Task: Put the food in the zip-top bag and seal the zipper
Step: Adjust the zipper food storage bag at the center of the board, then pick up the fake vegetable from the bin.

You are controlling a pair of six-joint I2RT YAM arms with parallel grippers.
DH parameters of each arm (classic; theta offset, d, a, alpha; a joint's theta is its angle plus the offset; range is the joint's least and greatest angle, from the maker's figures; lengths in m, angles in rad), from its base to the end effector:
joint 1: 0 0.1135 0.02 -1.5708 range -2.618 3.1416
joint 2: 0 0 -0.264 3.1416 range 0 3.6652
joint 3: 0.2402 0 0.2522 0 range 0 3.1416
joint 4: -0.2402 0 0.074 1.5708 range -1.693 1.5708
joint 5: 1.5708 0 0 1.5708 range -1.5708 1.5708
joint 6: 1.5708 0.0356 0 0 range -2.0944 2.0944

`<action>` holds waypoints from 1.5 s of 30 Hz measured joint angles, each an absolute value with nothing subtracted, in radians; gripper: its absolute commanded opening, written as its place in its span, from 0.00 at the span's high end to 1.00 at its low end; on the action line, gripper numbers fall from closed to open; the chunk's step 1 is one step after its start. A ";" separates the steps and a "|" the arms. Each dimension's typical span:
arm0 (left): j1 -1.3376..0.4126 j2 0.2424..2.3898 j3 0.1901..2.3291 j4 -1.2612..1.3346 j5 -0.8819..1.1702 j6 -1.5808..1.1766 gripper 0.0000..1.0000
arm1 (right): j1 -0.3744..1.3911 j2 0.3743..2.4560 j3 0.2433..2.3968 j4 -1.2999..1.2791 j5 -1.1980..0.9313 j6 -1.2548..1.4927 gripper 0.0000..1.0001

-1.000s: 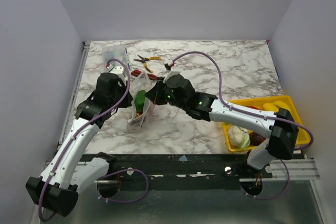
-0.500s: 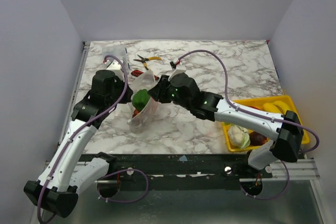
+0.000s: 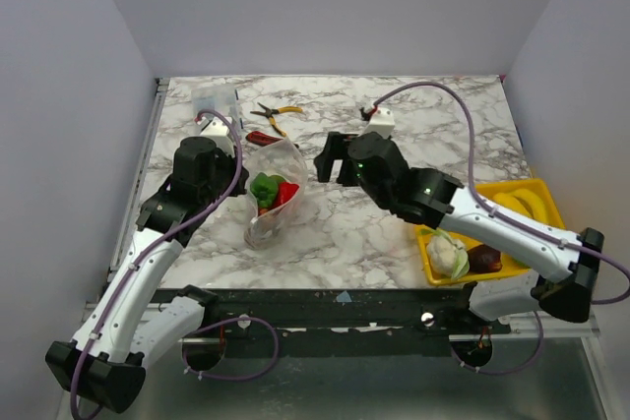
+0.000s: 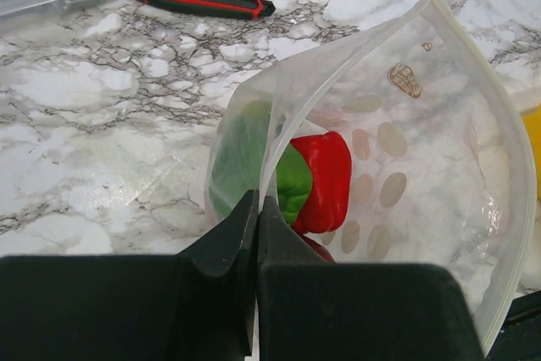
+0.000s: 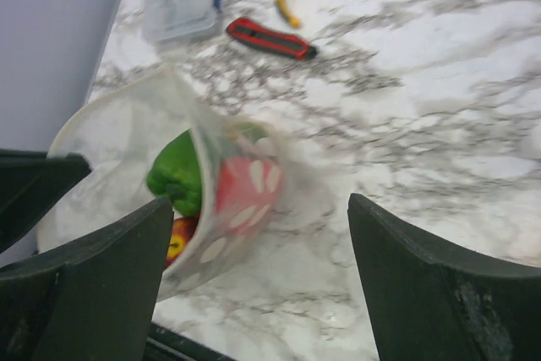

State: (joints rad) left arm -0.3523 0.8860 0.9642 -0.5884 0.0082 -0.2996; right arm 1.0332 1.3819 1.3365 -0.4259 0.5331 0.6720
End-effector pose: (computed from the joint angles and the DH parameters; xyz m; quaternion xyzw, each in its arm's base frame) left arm 0.1765 -0.0652 0.3434 0.0248 0.8623 -0.1653 0.4780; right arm 0.1749 0.2580 0.3741 -0.0124 0.8339 0.2317 0.5008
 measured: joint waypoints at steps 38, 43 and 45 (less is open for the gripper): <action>-0.334 0.895 0.938 -0.555 0.057 -0.304 1.00 | 0.096 1.071 0.868 -1.155 0.648 1.303 0.00; -0.334 0.906 0.938 -0.554 0.065 -0.307 1.00 | 0.025 1.073 0.838 -1.169 0.650 1.329 0.00; -0.333 0.906 0.938 -0.554 0.065 -0.307 1.00 | -0.013 1.073 0.822 -1.166 0.646 1.328 0.00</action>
